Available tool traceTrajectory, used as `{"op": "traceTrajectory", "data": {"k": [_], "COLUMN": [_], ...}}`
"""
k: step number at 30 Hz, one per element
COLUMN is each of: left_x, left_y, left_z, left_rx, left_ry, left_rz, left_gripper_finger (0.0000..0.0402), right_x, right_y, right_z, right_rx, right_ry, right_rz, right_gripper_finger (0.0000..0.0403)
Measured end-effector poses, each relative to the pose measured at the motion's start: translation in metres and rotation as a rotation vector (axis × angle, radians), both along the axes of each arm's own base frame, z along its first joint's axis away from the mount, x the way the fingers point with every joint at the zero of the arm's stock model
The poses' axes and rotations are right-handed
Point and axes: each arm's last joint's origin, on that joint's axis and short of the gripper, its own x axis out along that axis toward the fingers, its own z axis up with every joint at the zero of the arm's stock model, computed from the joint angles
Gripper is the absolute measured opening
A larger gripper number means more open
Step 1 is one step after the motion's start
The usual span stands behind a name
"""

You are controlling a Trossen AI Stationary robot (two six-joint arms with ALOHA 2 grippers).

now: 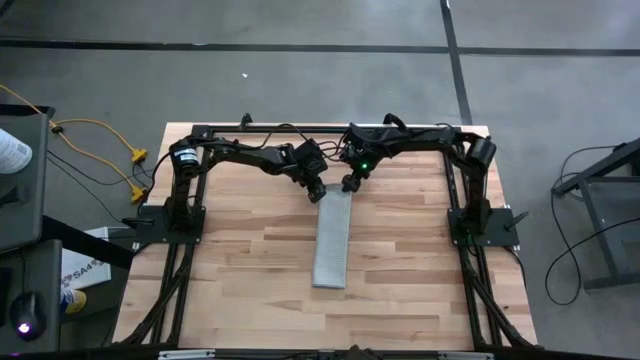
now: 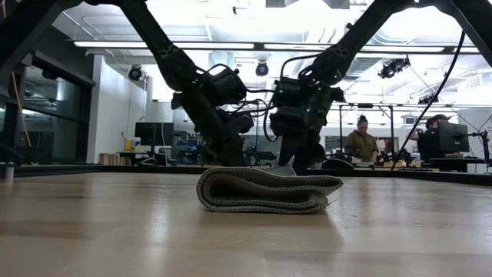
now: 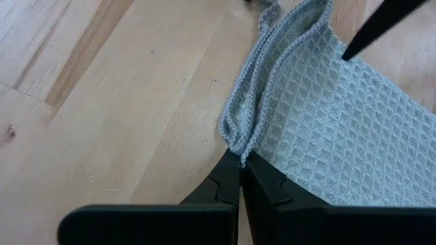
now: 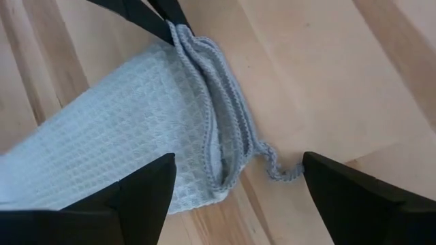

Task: Fold microfiber towels
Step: Fold the gray microfiber towel

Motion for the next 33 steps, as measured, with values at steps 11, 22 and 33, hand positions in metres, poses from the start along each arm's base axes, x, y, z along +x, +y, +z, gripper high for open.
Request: {"op": "traceTrajectory", "data": {"k": [11, 22, 33], "left_x": [0.000, 0.000, -0.001], "left_y": [0.000, 0.000, -0.002], "left_z": [0.000, 0.000, -0.001], "left_rx": [0.000, -0.002, -0.003], "left_ry": [0.001, 0.002, -0.006], "left_rz": [-0.001, -0.005, -0.068], "left_gripper_finger": [0.0000, 0.0000, 0.0000], "right_x": [0.009, 0.005, 0.009], "right_y": [0.005, 0.002, 0.004], "right_z": [-0.014, -0.018, -0.004], "right_rx": [0.044, 0.116, 0.048], "right_ry": [0.029, 0.036, -0.007], "right_rz": [-0.043, -0.087, -0.100], "right_gripper_finger": [0.0230, 0.0045, 0.0008]}}
